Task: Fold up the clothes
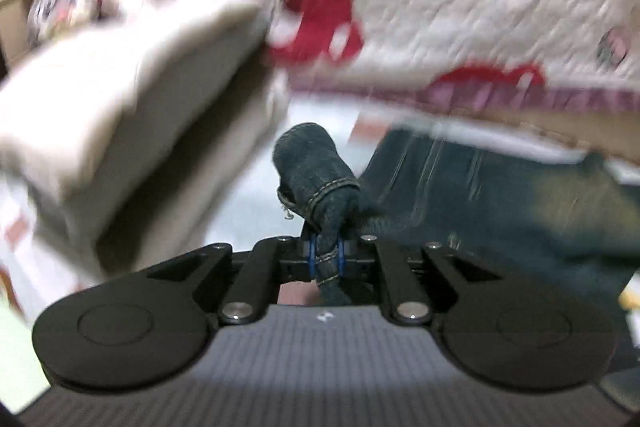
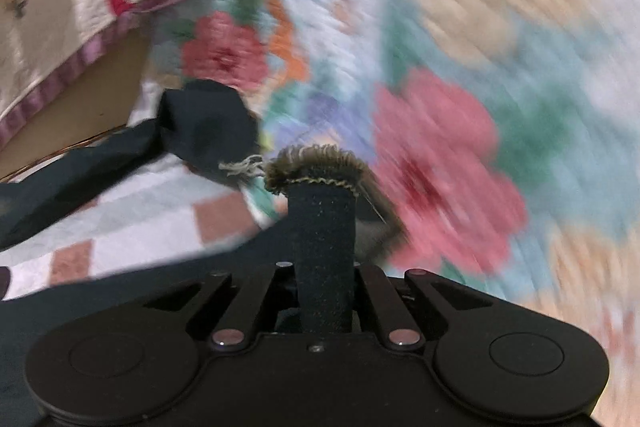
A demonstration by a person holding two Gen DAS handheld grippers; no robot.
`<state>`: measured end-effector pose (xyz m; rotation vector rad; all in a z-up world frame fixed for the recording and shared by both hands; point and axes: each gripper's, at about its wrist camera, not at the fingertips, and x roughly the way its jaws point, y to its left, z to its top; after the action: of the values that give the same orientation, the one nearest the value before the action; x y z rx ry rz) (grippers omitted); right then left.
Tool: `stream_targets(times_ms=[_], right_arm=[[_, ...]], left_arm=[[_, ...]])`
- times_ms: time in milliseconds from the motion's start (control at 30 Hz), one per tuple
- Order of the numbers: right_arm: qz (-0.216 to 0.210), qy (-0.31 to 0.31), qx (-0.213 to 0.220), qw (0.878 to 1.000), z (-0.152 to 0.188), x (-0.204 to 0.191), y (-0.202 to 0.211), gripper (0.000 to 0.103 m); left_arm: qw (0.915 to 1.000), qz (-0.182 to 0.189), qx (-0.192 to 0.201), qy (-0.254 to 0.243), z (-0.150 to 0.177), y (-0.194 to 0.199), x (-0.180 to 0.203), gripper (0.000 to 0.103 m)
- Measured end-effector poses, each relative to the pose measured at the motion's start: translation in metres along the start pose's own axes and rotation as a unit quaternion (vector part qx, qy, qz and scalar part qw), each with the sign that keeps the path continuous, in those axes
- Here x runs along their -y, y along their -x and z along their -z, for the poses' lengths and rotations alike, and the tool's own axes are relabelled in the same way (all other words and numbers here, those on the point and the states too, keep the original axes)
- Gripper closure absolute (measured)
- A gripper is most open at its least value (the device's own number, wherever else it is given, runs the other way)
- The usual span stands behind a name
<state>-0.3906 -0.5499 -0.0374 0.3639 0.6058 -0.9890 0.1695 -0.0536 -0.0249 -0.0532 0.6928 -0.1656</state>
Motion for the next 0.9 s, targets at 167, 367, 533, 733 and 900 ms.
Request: stream_targets(times_ms=[167,367,533,733,900], right_arm=[[-0.047,0.043,0.076,0.995,-0.103,-0.037,0.024,0.100],[-0.103,-0.011,0.162,0.981,-0.137,-0.028,0.070,0.101],[-0.064,-0.049,0.023,0.996,-0.047,-0.001,0.005,0.101],[0.001,-0.054,-0.085,0.995,0.019,-0.001,-0.065,0.101],[-0.006,0.015,-0.043,0.999,-0.017,-0.019,-0.045,0.102]], left_arm=[[0.9968,-0.010,0.078,-0.017,-0.054,0.038,0.002,0.094],[0.9873,-0.063,0.144,0.023,-0.049,0.092,-0.066,0.095],[0.9980,-0.050,-0.037,0.016,0.032,0.044,-0.116,0.093],[0.9919,-0.072,-0.097,-0.039,0.067,0.017,-0.110,0.093],[0.9943,-0.052,-0.092,-0.012,0.057,0.028,-0.122,0.093]])
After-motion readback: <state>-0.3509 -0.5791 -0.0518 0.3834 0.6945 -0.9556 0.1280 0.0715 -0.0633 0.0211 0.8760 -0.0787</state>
